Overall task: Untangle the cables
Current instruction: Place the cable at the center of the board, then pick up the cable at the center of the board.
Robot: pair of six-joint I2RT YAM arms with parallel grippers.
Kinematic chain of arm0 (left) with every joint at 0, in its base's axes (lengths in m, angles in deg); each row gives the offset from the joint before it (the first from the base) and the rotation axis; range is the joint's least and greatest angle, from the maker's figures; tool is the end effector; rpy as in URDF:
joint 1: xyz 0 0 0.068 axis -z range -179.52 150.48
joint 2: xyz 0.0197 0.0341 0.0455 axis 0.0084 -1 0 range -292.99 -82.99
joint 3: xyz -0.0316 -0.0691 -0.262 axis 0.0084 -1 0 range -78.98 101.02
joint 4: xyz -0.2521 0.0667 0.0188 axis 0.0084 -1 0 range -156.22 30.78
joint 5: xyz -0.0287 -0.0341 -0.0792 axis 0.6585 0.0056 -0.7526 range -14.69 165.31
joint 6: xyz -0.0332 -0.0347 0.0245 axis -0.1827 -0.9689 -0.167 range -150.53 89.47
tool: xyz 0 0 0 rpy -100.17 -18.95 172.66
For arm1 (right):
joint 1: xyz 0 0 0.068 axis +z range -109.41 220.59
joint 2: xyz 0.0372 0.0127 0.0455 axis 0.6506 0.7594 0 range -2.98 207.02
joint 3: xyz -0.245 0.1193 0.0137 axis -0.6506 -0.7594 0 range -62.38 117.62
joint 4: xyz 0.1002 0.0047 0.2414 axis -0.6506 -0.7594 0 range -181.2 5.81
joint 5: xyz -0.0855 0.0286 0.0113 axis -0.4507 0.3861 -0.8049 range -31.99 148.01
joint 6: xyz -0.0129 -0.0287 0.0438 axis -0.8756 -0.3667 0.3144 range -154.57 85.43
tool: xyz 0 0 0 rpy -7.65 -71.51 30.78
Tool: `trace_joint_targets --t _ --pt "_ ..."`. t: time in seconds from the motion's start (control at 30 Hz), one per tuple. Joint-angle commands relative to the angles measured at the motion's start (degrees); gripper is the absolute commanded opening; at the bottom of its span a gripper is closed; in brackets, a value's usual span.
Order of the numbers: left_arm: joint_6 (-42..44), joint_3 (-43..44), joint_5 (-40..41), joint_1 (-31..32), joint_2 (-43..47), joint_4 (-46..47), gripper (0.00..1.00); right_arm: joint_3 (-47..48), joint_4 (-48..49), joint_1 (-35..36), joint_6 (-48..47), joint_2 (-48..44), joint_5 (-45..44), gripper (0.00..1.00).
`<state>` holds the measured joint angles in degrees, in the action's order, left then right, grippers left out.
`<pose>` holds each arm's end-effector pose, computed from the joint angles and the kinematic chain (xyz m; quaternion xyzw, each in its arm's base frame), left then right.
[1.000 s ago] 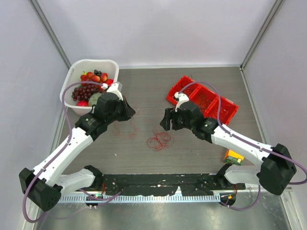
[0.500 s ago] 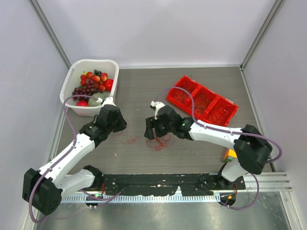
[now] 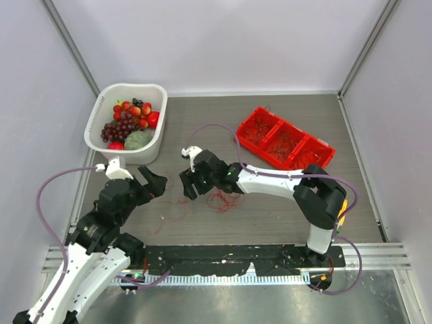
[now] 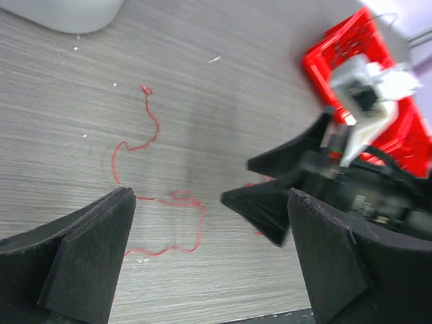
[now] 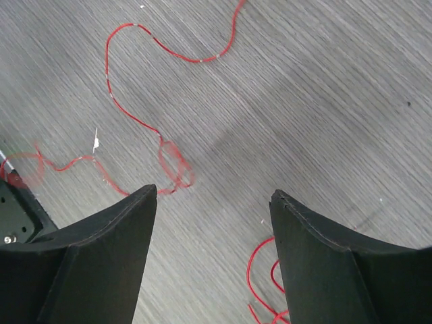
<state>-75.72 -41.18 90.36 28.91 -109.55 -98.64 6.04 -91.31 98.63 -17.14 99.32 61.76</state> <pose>0.0994 -0.0432 0.2869 -0.1906 0.8317 -0.2152 0.4750 0.2075 0.3368 0.2129 -0.3283 0.8482 0.2773 0.3096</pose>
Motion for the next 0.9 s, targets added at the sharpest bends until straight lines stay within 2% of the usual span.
trace_joint_targets --t 0.0,0.33,0.47,0.57,0.73,0.8,0.83,0.87 --pt "-3.84 3.85 0.77 -0.21 3.71 -5.75 1.0 4.87 1.31 1.63 -3.54 2.99 0.56 0.73" --pt "-3.68 10.54 -2.39 -0.21 4.24 -8.92 1.0 10.59 1.22 4.97 -7.58 10.72 7.32 0.74" --pt "-4.03 10.36 -3.01 -0.21 5.56 -8.66 1.0 15.67 -3.5 6.38 -9.08 14.93 2.77 0.73" --pt "-4.38 10.71 -3.53 -0.21 6.26 -9.27 0.99 18.84 -7.38 8.14 -11.01 18.1 -6.18 0.71" --pt "-4.29 11.77 -3.71 -0.21 6.88 -9.27 1.0 20.7 -10.9 10.16 -12.07 20.65 -9.63 0.56" --pt "-4.03 12.29 -3.71 -0.21 6.88 -9.27 1.0 20.35 -11.17 10.42 -12.07 20.83 -11.48 0.44" --pt "-3.77 12.64 -3.71 -0.21 6.79 -9.27 1.0 20.17 -10.99 10.51 -11.9 20.75 -11.66 0.32" --pt "-3.68 12.73 -3.71 -0.21 6.7 -9.19 1.0 19.74 -10.9 10.43 -11.72 20.48 -12.18 0.27"
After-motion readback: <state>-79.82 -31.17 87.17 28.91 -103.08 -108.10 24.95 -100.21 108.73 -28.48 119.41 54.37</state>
